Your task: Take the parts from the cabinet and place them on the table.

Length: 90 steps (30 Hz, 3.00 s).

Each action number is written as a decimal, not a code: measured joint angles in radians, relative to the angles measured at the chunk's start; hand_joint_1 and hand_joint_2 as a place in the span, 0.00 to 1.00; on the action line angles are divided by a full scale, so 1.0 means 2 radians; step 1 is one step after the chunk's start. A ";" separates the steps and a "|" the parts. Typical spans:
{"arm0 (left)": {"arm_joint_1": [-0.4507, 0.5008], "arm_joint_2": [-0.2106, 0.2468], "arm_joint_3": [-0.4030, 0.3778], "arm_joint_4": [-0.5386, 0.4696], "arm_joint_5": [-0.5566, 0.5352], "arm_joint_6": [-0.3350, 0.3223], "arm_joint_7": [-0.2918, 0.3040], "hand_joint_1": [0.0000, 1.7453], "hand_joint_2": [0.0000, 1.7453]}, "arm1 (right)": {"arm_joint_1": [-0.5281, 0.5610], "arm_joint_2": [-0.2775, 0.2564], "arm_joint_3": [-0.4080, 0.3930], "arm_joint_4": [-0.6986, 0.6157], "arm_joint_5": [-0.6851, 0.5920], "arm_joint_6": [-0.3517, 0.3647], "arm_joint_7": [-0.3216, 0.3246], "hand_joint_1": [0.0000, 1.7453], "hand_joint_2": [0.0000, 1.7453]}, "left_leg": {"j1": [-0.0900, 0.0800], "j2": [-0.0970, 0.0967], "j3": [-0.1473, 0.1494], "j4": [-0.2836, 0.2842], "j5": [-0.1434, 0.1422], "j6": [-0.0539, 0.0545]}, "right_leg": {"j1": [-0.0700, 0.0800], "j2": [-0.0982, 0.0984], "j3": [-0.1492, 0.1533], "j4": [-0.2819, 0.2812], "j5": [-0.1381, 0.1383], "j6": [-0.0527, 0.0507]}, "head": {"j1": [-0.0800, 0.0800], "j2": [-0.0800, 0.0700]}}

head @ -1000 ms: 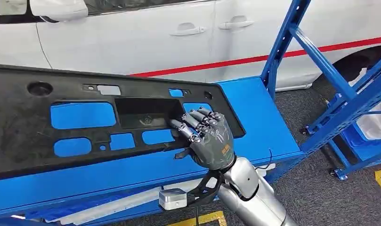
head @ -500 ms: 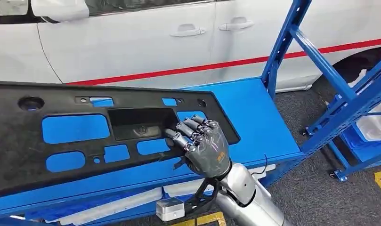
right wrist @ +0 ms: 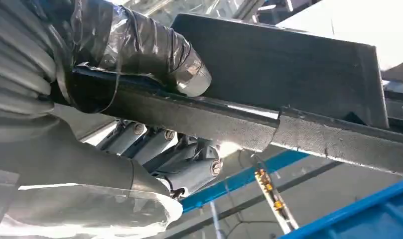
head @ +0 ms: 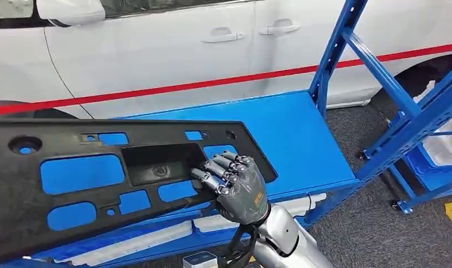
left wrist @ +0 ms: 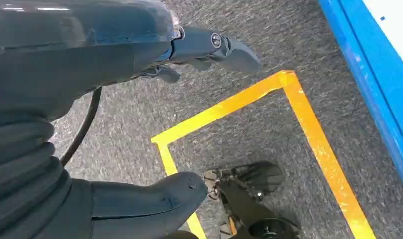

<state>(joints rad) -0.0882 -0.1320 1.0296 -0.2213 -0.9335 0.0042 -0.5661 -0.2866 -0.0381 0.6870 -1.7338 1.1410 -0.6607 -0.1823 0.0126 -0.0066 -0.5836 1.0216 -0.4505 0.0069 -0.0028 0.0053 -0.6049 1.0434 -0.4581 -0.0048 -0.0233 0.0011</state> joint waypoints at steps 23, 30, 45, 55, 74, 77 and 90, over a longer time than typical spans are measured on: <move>-0.003 -0.001 0.001 0.000 -0.002 0.002 0.001 0.00 1.00 | 0.003 0.008 0.005 0.003 -0.001 -0.003 -0.001 1.00 1.00 | -0.001 0.008 -0.003 -0.010 0.008 0.017 | -0.004 -0.002 -0.067 0.145 -0.057 0.015 | 0.001 0.000; -0.003 -0.001 0.001 0.000 -0.003 0.004 0.001 0.00 1.00 | -0.001 0.008 0.006 0.003 0.000 -0.003 -0.003 1.00 1.00 | -0.001 0.007 -0.029 -0.004 0.036 0.001 | 0.004 -0.002 0.053 -0.014 -0.035 0.000 | 0.000 0.000; -0.007 -0.003 0.001 0.000 -0.005 -0.005 0.000 0.00 1.00 | -0.013 0.013 0.007 0.004 -0.042 0.025 -0.007 1.00 1.00 | -0.005 0.004 0.061 -0.016 -0.047 0.002 | 0.003 -0.010 -0.037 -0.008 0.049 -0.004 | -0.001 0.000; -0.002 -0.005 0.001 0.000 -0.009 -0.009 0.002 0.00 1.00 | -0.015 0.014 0.008 0.008 -0.047 0.033 -0.006 1.00 1.00 | -0.001 0.010 -0.009 -0.013 0.015 0.014 | -0.008 -0.004 -0.043 0.131 -0.026 0.016 | 0.000 0.000; -0.003 -0.006 -0.001 0.000 -0.025 -0.014 0.007 0.00 1.00 | -0.002 0.014 0.002 0.007 -0.045 0.031 -0.004 1.00 1.00 | -0.002 0.005 0.070 -0.019 -0.049 -0.002 | 0.002 -0.005 -0.030 -0.003 0.033 -0.007 | -0.001 0.000; -0.002 -0.007 -0.001 0.000 -0.026 -0.014 0.009 0.00 1.00 | 0.000 0.014 0.002 0.007 -0.045 0.032 -0.003 1.00 1.00 | -0.005 0.005 0.060 -0.021 -0.039 0.004 | 0.000 -0.006 -0.030 -0.010 0.049 0.002 | 0.000 0.000; -0.001 -0.009 -0.003 0.000 -0.035 -0.017 0.013 0.00 1.00 | 0.009 0.011 0.001 0.007 -0.061 0.051 0.002 1.00 1.00 | -0.002 0.010 -0.022 -0.005 0.024 0.002 | -0.001 -0.003 0.052 -0.012 -0.037 0.005 | 0.000 0.000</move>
<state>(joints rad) -0.0894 -0.1503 1.0235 -0.2213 -1.0040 -0.0301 -0.5398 -0.2677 -0.0156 0.6886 -1.7201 1.0193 -0.5577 -0.1789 0.0093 0.0142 -0.6271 1.0120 -0.4034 0.0107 -0.0057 0.0003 -0.5010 1.0201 -0.5321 0.0060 -0.0241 0.0011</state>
